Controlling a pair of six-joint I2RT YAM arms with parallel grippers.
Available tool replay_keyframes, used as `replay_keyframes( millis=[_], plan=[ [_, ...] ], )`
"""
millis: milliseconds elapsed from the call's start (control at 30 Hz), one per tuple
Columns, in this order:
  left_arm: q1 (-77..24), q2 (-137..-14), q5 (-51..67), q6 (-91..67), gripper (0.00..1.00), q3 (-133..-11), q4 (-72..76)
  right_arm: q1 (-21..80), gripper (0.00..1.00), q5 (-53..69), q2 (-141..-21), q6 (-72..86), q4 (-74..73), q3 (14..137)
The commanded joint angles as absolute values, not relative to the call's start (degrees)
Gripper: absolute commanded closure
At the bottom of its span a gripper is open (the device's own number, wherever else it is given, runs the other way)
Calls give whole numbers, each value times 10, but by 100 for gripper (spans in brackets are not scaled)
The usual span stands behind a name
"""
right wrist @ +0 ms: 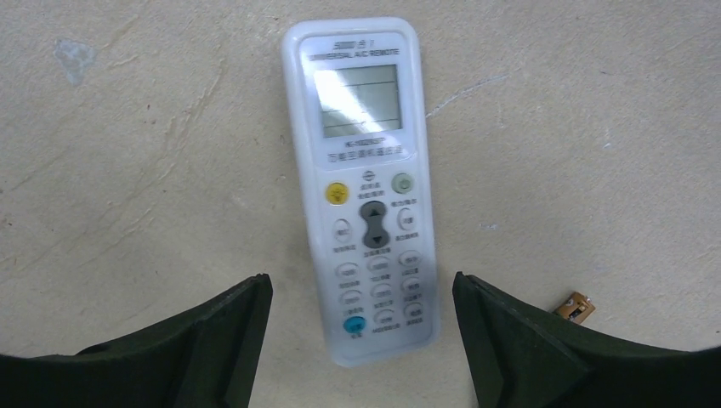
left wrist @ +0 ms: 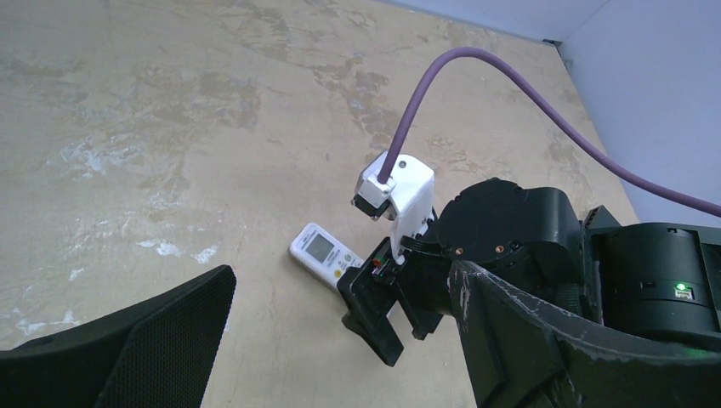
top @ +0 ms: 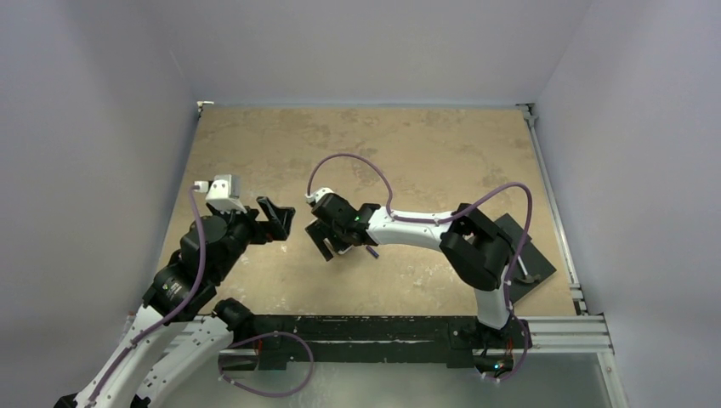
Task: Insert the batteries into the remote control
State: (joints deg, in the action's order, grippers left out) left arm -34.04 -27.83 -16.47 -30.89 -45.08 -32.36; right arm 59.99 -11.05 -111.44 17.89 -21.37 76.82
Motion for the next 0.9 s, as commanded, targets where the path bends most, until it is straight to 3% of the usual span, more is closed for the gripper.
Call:
replay_keyframes(
  millis=[0,867],
  plan=[
    [-327,-282,-145,-307,3,-442,-305,601,13,-138,-1106,170,-217,788],
    [-279,-304,-99,-299,3,-437,-289,601,24,-125,-1126,165,-209,775]
  ],
)
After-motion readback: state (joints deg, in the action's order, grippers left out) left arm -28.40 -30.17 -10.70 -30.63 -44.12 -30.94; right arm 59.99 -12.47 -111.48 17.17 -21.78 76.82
